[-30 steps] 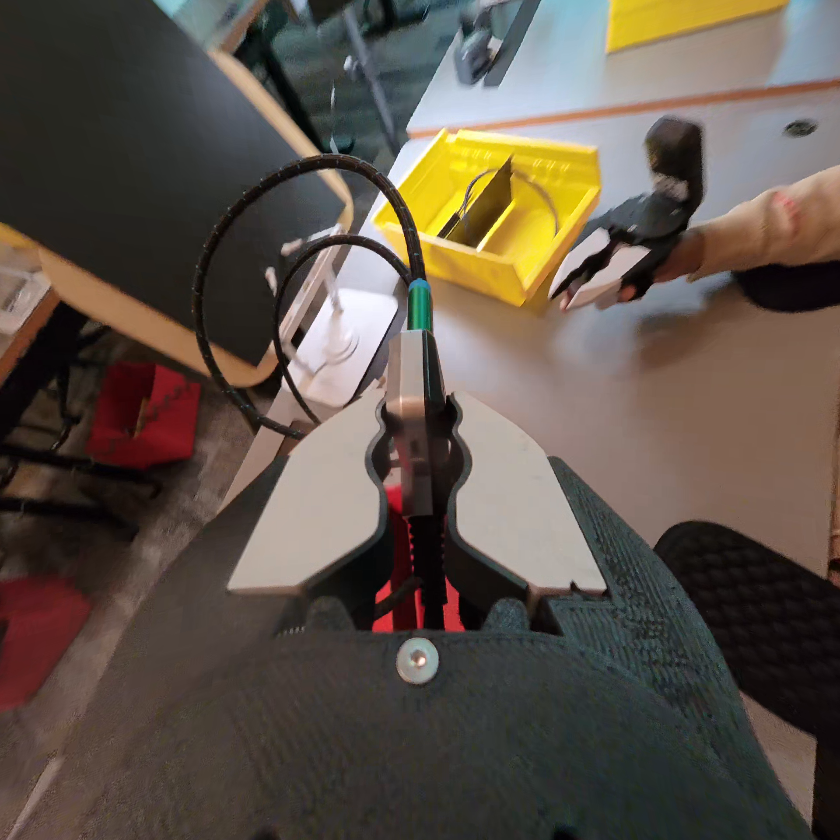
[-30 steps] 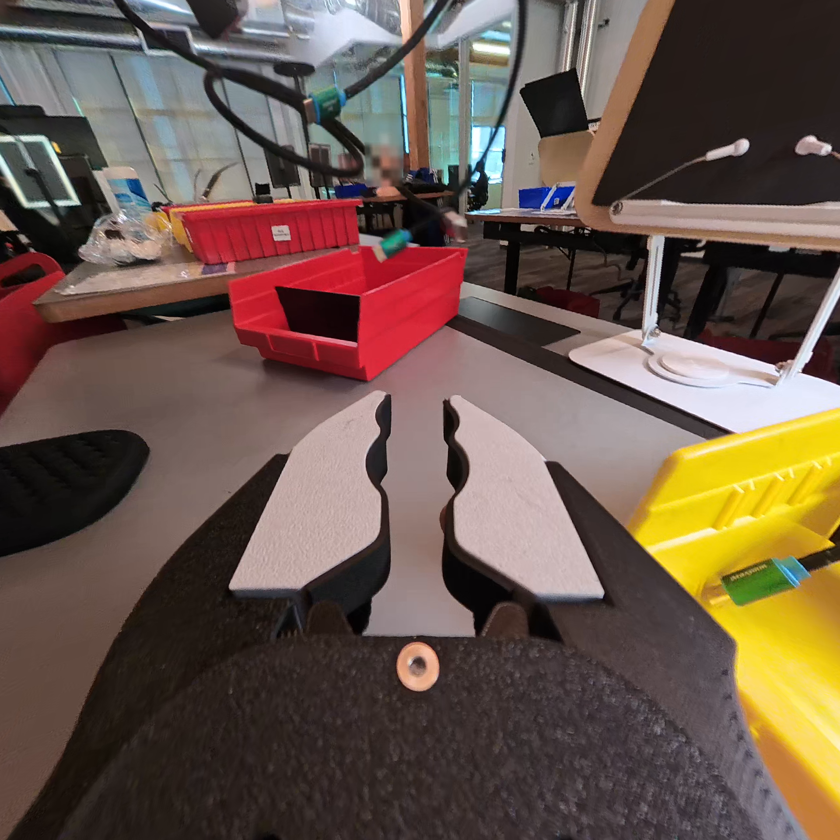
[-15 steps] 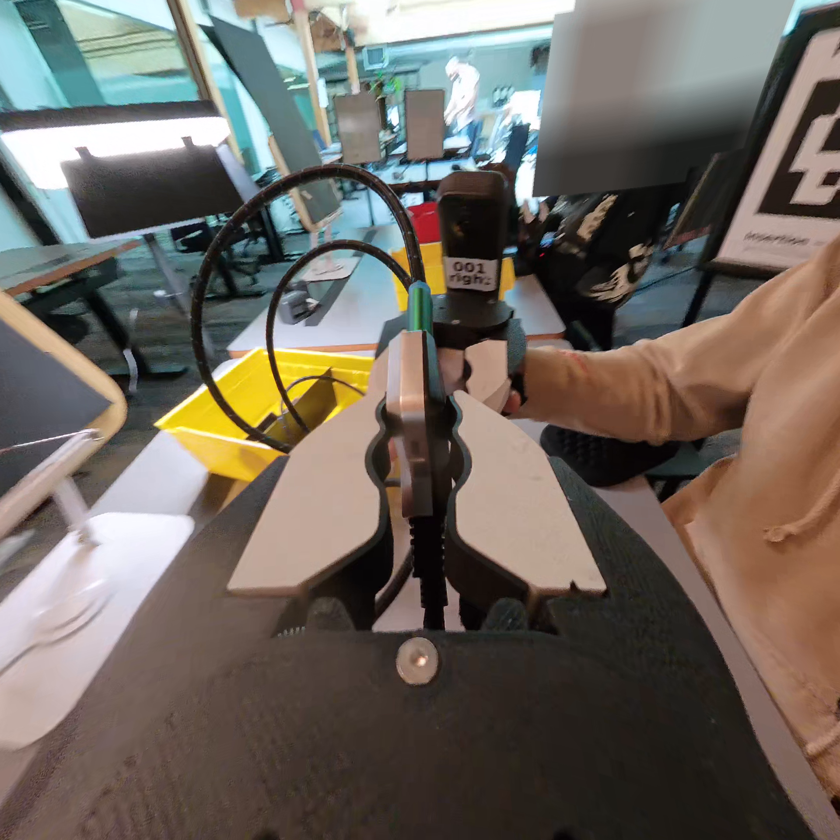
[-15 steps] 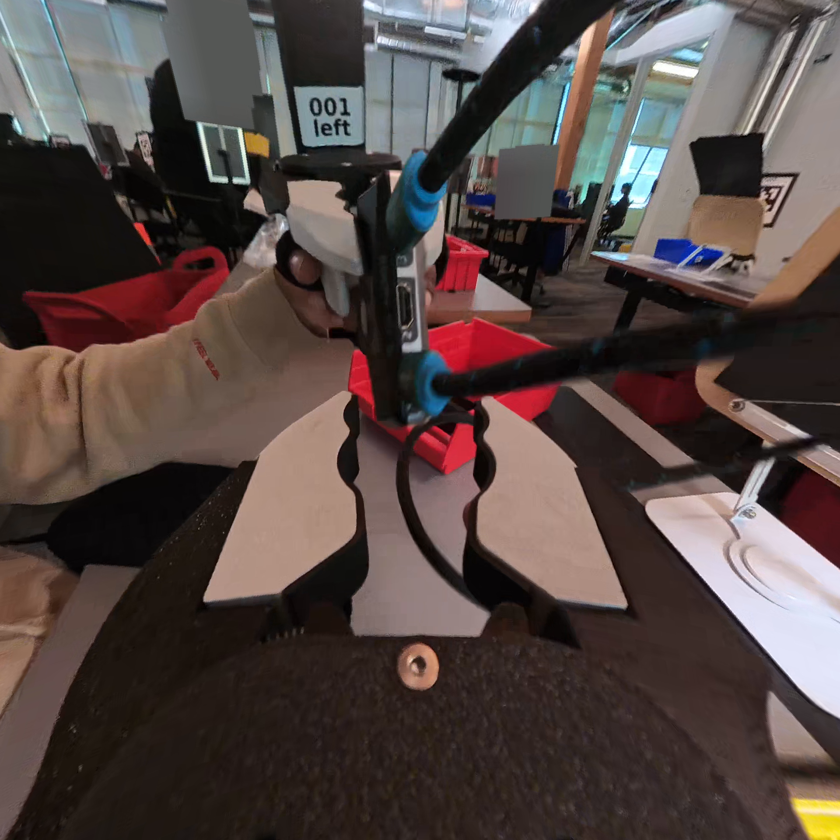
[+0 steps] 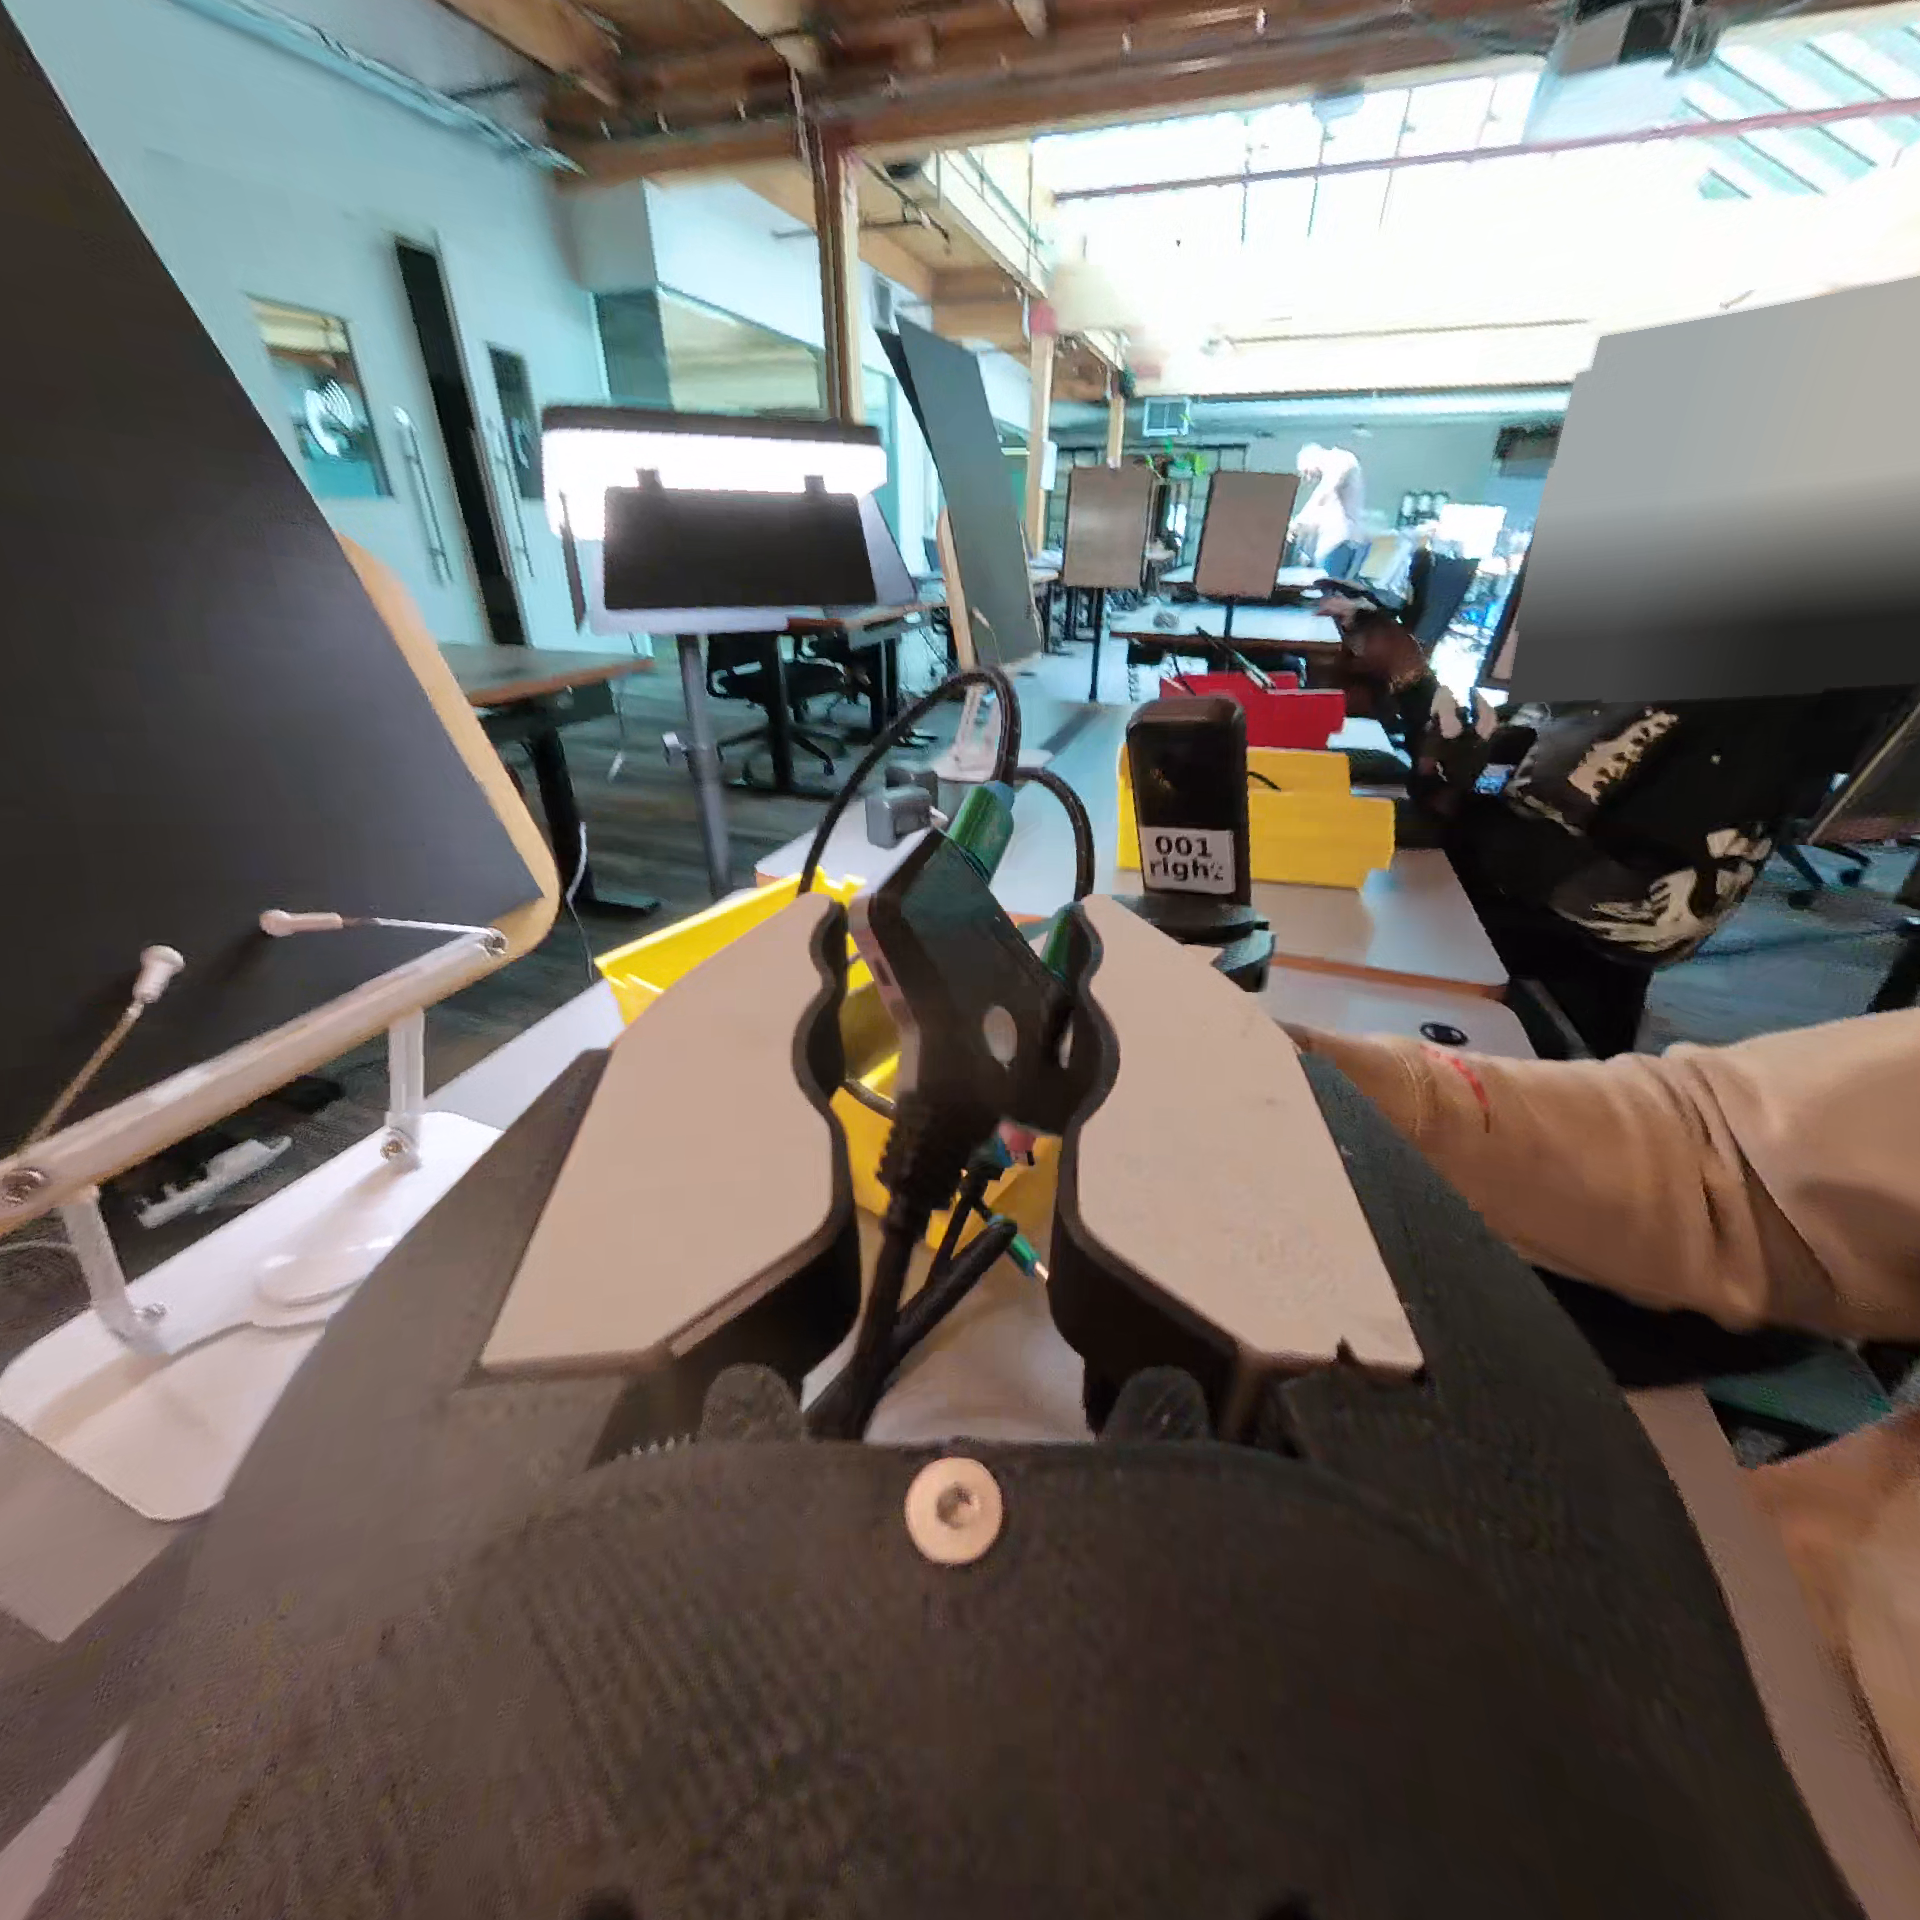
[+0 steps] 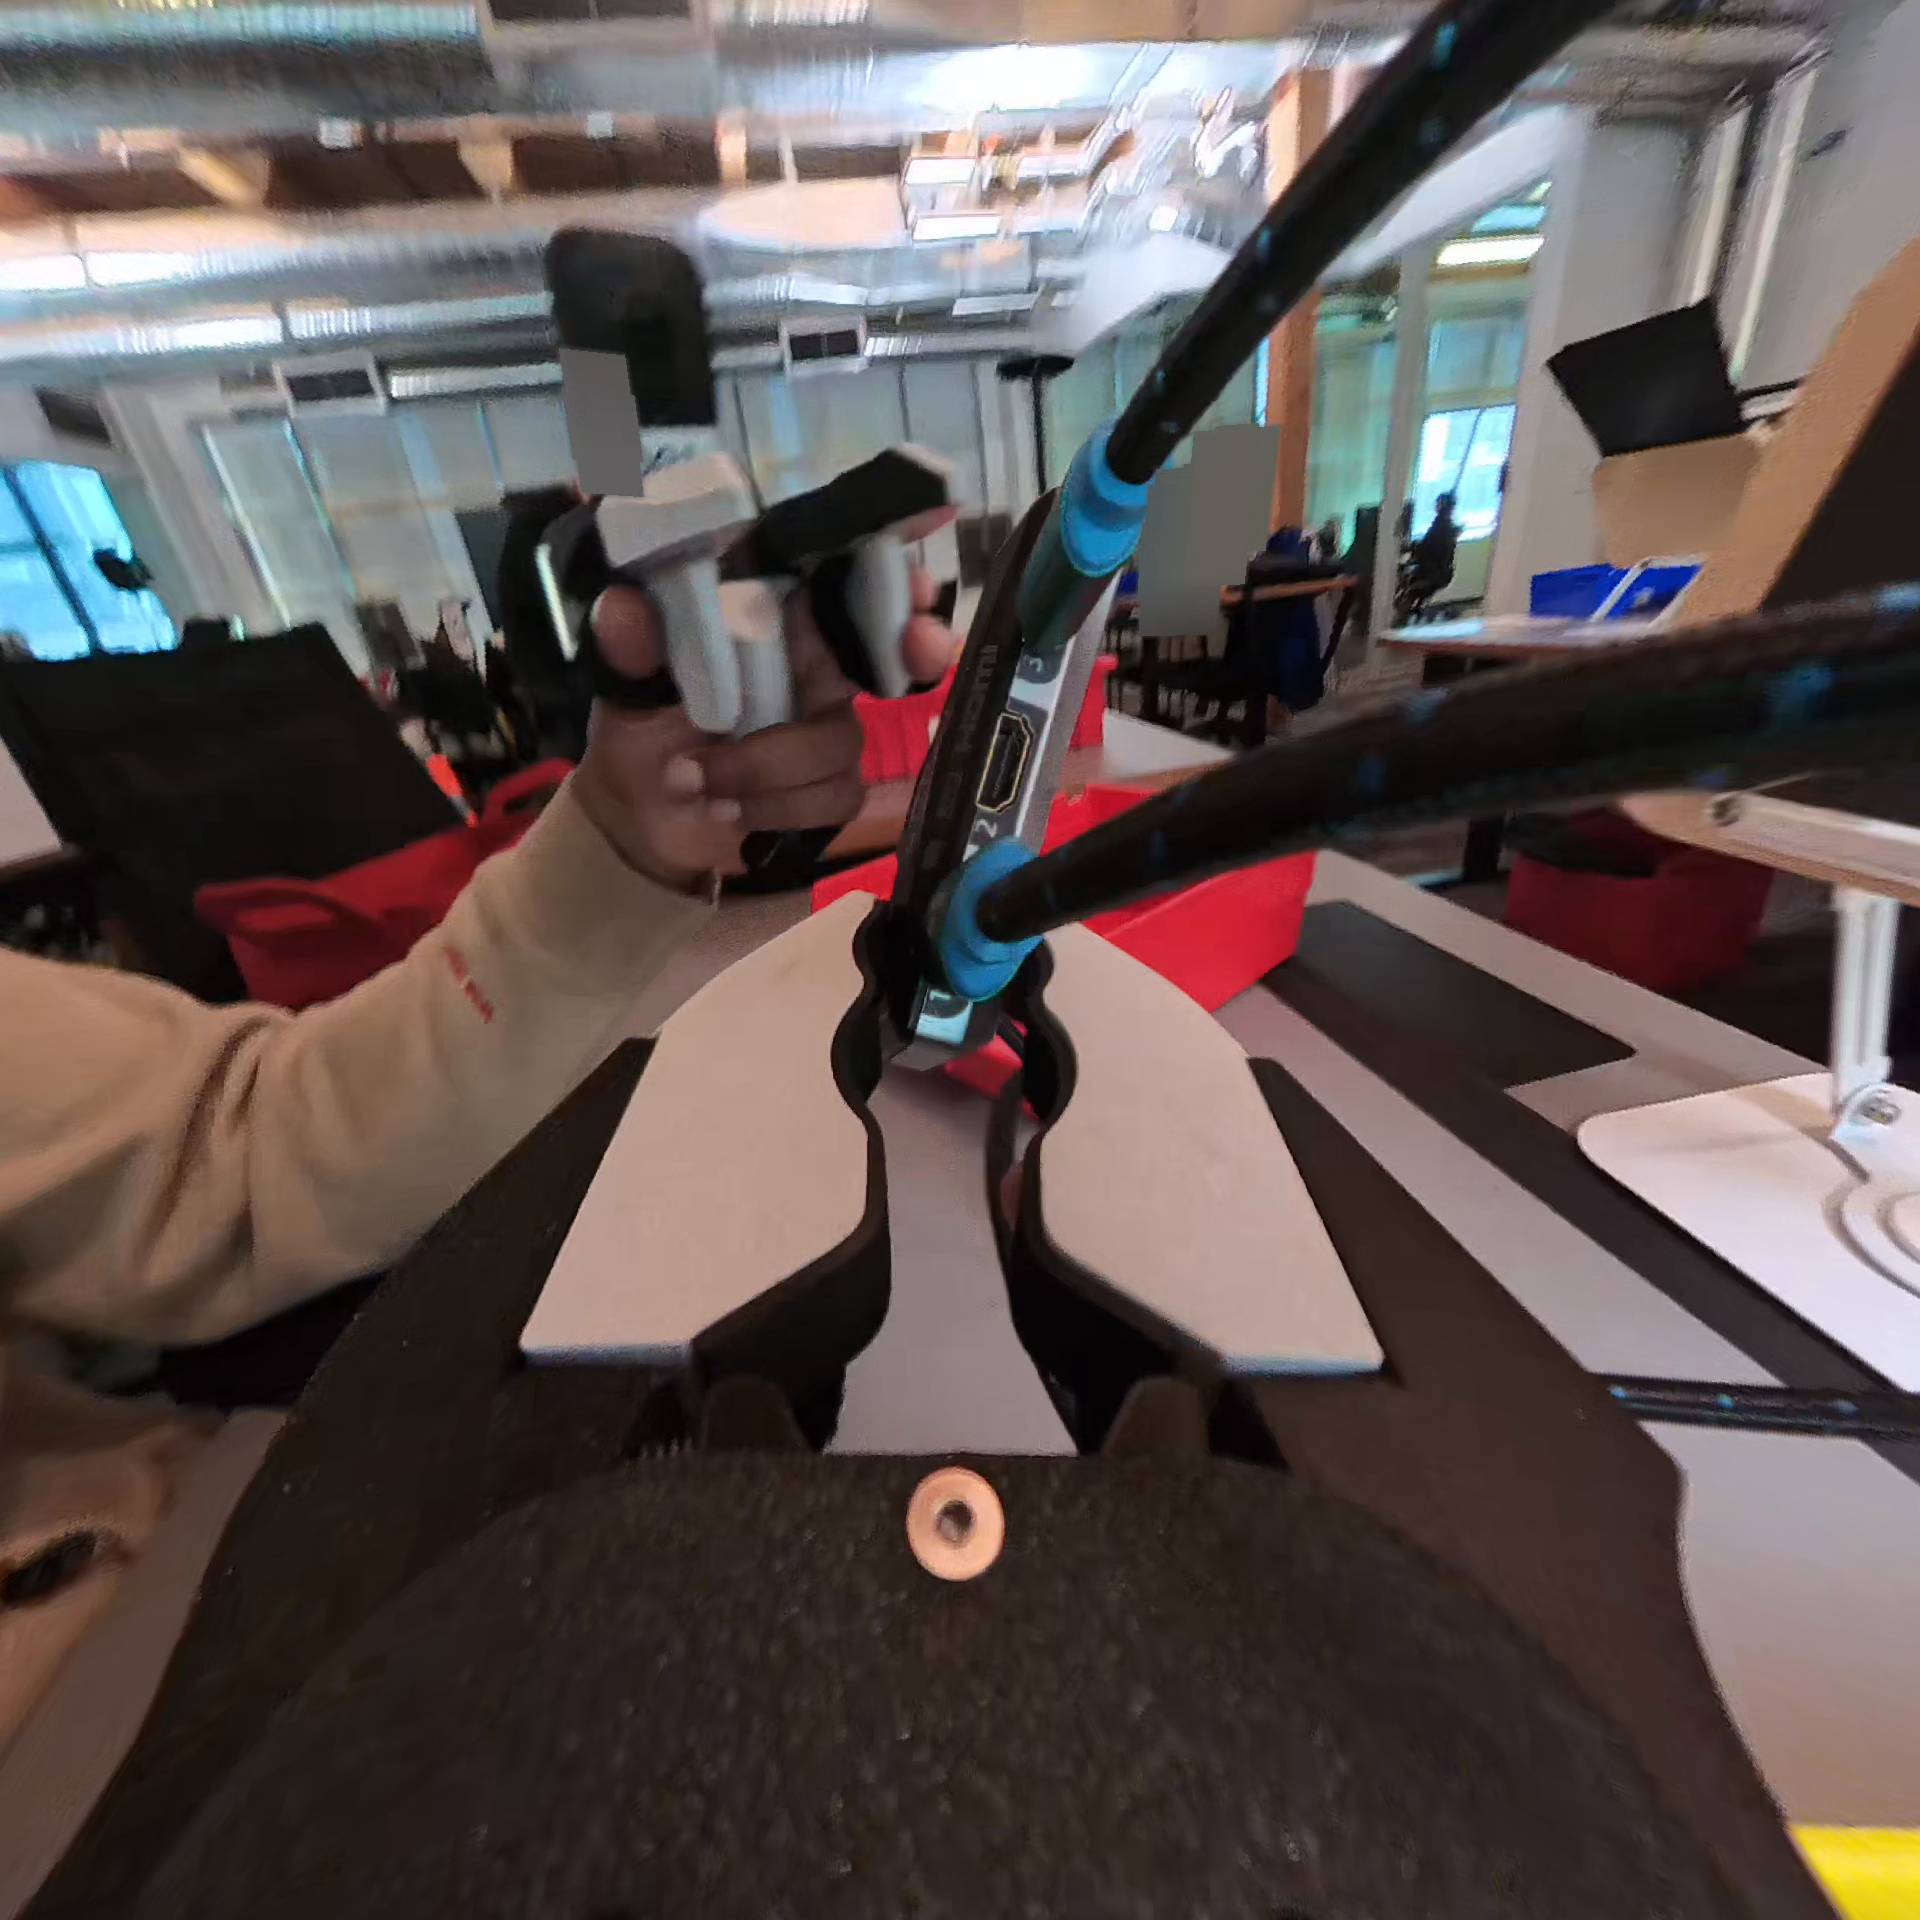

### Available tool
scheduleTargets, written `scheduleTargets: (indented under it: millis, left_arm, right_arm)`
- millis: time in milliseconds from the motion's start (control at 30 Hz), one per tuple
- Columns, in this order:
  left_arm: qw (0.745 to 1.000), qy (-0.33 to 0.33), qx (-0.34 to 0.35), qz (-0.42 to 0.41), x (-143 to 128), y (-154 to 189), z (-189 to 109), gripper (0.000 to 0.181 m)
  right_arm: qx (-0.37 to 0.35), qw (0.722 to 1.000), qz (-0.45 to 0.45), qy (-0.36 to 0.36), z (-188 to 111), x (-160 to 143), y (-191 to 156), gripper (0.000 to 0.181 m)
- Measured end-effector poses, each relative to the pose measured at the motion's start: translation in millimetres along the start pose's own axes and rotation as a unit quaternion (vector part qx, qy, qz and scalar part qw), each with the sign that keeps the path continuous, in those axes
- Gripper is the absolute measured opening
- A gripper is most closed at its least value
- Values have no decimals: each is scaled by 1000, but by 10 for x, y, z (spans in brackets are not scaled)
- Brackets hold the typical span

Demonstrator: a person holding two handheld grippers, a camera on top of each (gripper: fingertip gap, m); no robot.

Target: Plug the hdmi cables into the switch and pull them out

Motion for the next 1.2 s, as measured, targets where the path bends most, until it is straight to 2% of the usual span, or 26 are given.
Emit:
scheduleTargets:
  millis: [100, 200, 233, 367, 433, 467, 533, 600, 700, 867, 1100, 1200]
  left_arm:
    - [1000, -1, -29, -4, 71, 171, 32, 29]
    - [986, -72, -141, -54, -114, 418, 303, 35]
    - [982, -88, -155, -67, -187, 450, 414, 36]
    - [985, -70, -129, -93, -425, 383, 803, 48]
    - [987, -19, -115, -112, -460, 320, 892, 52]
    - [985, 21, -115, -123, -435, 300, 898, 47]
    - [977, 100, -116, -149, -355, 257, 852, 51]
    - [973, 128, -107, -160, -342, 198, 792, 46]
    - [973, 139, -92, -159, -386, 132, 723, 27]
    - [972, 131, -111, -161, -432, 96, 691, 25]
    - [967, 169, -115, -151, -357, 61, 557, 25]
    - [970, 166, -113, -137, -350, 76, 553, 24]
  right_arm:
    - [-13, 998, 26, 51, -112, 170, 74, 23]
    - [-16, 992, 49, 113, -247, 348, 102, 23]
    - [-14, 990, 57, 130, -289, 401, 105, 23]
    - [4, 983, 71, 167, -394, 526, 57, 22]
    - [13, 984, 63, 167, -381, 528, -4, 22]
    - [16, 985, 56, 161, -355, 512, -36, 22]
    - [21, 989, 44, 142, -273, 445, -93, 22]
    - [29, 990, 40, 130, -184, 356, -141, 23]
    - [44, 995, 36, 88, -59, 213, -191, 23]
    - [35, 999, 15, 38, -20, 161, -192, 25]
    - [47, 996, 53, 60, -137, 245, -109, 21]
    - [56, 996, 44, 48, -144, 249, -143, 12]
Point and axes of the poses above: each gripper's, where its closed fingertips meet, z out along the fingers, x out of its top, y = z × x across the jaws, the point moved 6 cm from there along -z, back along the fingers, and after that the axes turned 10 degrees about -x, right-handed, at the moved point
